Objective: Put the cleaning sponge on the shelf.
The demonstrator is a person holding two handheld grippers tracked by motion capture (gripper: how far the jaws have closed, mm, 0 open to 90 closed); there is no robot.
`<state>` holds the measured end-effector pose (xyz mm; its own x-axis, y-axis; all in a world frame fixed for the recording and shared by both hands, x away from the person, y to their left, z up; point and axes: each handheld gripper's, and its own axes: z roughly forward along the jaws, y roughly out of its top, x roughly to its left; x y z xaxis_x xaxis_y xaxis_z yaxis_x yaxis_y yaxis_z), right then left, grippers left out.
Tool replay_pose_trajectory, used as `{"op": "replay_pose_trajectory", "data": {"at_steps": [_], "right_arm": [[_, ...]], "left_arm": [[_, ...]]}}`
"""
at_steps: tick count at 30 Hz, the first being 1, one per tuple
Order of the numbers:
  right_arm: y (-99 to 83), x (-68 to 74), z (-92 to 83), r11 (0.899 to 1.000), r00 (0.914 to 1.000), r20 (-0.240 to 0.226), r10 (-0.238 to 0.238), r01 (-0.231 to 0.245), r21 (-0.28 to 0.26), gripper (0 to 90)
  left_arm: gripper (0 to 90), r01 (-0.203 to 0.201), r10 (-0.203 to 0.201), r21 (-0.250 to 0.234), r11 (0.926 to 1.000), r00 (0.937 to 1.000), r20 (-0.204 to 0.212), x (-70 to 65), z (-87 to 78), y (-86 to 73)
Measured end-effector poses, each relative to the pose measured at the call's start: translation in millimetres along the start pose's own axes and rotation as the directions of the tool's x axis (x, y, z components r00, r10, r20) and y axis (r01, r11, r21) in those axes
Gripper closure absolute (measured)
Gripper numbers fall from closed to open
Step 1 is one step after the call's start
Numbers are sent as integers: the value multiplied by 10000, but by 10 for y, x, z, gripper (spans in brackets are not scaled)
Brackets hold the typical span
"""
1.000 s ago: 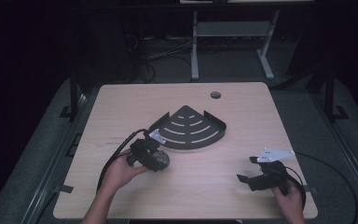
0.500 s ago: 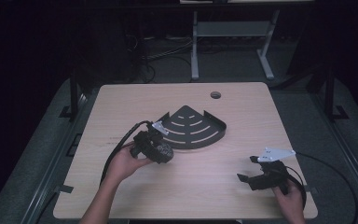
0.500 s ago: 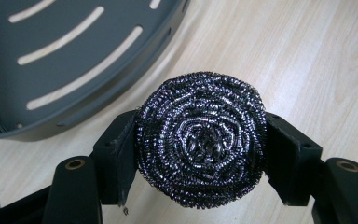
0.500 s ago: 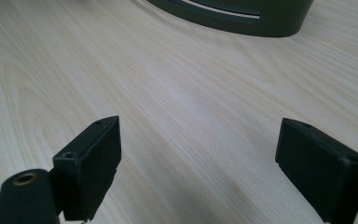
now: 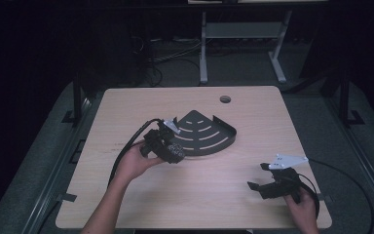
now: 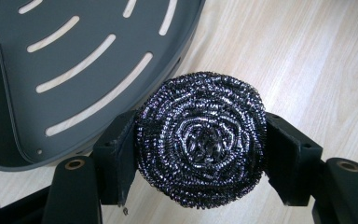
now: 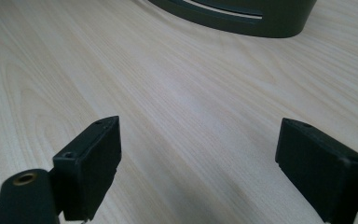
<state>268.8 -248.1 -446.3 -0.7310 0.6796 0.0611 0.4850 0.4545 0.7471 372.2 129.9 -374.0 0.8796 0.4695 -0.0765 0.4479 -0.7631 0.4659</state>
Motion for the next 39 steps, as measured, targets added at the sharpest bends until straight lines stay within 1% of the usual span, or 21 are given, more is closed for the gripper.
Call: {"op": "replay_pose_trajectory", "data": {"at_steps": [6,8,14,16,23,24,25,33,38,39], "right_arm": [[-2,-10,-6,10000,10000,-31,68,-68,-33,138],[1,-10,-5,10000,10000,-18,72,-72,-52,138],[12,-4,0,10000,10000,-19,12,-12,-43,138],[11,-8,2,10000,10000,-35,35,-35,-52,138],[10,-8,4,10000,10000,-26,25,-26,-45,138],[9,-11,2,10000,10000,-13,19,-19,-45,138],[9,-12,-1,10000,10000,-1,35,-35,-48,138],[6,-23,-4,10000,10000,-1,54,-54,-60,138],[9,-34,-1,9999,9999,-6,103,-103,-72,138],[10,-33,-2,9999,10000,-4,87,-87,-63,138]], "left_arm": [[334,-64,64,31,10000,10000,-43,32,-14,75],[334,-80,80,-47,10000,10000,-28,42,-24,101],[333,-144,144,49,9999,9999,-40,70,-26,191],[333,-140,140,-32,9999,9999,-50,77,-32,223],[333,-183,183,3,9998,9998,-75,110,-1,335],[333,-162,162,-78,9998,9999,-53,113,7,346],[334,-152,152,-40,9999,9999,7,121,10,352],[334,22,-22,11,10000,10000,41,181,63,367],[334,-105,105,137,9999,9999,14,195,63,424],[334,-73,73,88,9999,10000,30,194,65,436]]}}
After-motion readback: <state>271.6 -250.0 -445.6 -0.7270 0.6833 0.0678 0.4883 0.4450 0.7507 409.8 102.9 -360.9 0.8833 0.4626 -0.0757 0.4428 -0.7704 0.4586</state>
